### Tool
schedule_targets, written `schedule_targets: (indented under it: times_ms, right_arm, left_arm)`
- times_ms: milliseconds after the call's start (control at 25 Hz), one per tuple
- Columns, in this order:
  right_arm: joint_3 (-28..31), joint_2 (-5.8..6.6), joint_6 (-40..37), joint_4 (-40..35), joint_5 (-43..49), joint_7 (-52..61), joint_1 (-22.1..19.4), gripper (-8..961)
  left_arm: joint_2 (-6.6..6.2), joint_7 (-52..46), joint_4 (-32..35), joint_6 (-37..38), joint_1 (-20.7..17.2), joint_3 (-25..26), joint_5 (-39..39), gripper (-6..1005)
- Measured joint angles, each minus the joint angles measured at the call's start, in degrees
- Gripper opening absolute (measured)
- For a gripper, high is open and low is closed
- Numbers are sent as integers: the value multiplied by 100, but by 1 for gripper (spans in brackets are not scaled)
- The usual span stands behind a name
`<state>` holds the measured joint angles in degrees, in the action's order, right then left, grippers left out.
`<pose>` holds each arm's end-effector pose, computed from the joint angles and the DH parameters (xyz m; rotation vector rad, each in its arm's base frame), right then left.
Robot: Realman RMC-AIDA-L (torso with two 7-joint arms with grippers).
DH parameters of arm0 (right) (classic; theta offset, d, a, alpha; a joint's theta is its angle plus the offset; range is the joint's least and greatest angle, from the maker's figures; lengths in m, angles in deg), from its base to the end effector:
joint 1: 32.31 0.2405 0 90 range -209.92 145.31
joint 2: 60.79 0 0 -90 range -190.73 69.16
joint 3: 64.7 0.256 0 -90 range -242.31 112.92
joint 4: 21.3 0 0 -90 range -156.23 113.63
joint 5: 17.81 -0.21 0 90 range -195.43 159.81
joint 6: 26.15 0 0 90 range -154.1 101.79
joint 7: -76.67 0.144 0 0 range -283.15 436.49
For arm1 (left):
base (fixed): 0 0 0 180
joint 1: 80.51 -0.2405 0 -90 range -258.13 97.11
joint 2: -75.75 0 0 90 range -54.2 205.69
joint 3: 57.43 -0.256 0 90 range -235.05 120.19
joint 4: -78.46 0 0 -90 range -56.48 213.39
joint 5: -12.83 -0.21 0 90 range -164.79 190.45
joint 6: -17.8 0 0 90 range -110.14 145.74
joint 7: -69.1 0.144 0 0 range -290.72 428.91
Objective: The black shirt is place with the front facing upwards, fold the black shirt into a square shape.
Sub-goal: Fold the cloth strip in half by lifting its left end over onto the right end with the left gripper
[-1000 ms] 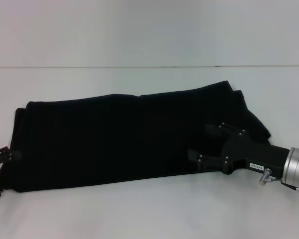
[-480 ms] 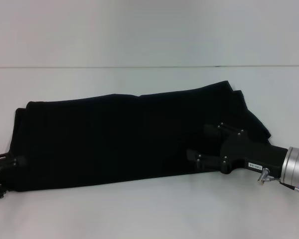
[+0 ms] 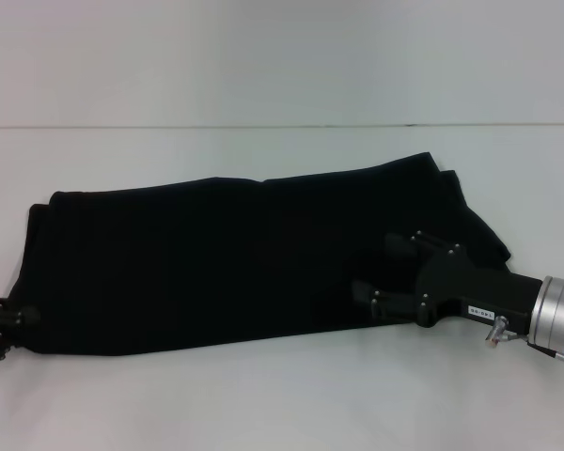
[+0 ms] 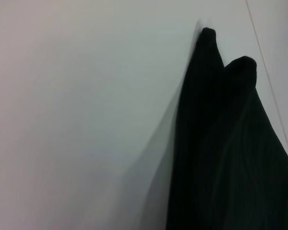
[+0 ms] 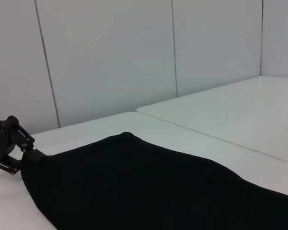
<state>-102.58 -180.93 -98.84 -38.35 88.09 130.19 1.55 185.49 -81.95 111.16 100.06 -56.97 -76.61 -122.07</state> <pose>0.2729 0.3370 -0.0591 -2.5605 0.4750 0.6761 -0.3923 0.2891 0.0740 -1.4557 -2.3398 -0.6828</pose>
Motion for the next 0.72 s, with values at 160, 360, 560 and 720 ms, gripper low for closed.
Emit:
schedule_targets:
  times_ms: [160,360,560,720]
  right_arm:
    - [0,0,1,0,0,0,3,941]
    - [0,0,1,4,0,0,11,941]
    - [0,-2,22,8,-22,0,16,942]
    - [0,-9,29,16,-117,0,20,942]
  left_arm:
    - [1,5,-10,-23,8,-27,-6,273]
    - [17,9,-8,-124,6,-38,-9,181]
    - [32,115,-13,-162,-3,-14,-10,89]
    - [48,224,-21,-294,10,24,27,40]
